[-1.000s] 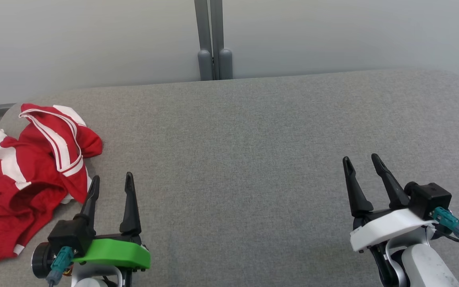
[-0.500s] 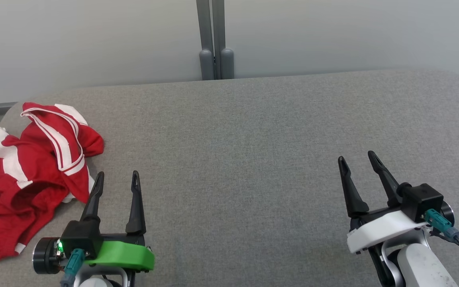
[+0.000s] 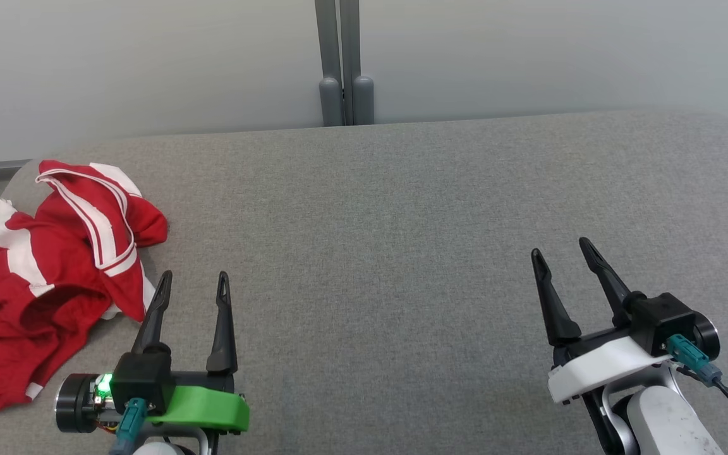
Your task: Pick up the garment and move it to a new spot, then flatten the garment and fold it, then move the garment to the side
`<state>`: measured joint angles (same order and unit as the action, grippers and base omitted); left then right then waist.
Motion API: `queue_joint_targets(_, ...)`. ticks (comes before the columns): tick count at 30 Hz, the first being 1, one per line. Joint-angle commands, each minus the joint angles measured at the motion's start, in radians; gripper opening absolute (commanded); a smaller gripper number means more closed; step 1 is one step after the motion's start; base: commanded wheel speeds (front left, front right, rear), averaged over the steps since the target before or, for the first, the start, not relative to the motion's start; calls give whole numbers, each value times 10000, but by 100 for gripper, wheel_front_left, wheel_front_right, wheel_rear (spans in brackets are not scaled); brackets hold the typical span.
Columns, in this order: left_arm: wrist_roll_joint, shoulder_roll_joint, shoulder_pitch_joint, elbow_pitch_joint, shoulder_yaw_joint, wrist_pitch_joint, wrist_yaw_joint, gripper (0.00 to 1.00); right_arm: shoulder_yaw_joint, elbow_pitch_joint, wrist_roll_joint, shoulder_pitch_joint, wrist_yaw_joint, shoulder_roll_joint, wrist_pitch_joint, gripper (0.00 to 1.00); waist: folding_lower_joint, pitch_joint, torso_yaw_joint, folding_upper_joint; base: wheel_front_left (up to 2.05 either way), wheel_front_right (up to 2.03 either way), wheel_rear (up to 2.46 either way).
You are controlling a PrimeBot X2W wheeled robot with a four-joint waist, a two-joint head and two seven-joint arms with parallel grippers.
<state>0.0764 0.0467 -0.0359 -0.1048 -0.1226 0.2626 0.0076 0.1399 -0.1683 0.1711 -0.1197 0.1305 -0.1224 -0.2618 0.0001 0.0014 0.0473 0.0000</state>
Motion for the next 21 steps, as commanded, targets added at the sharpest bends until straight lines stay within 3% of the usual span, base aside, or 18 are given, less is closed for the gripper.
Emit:
queue_joint_targets(1, 0, 66, 89, 13, 27, 35, 23, 100, -19, -11, 13, -90, 4, -4, -43, 100, -1, 12, 0, 0, 0, 0, 0)
queue_joint_targets(21, 146, 65, 64, -50, -24, 35, 34, 100, 5, -121, 162, -101, 4, 26, -43, 100, -1, 50, 65, 0, 0, 0, 0)
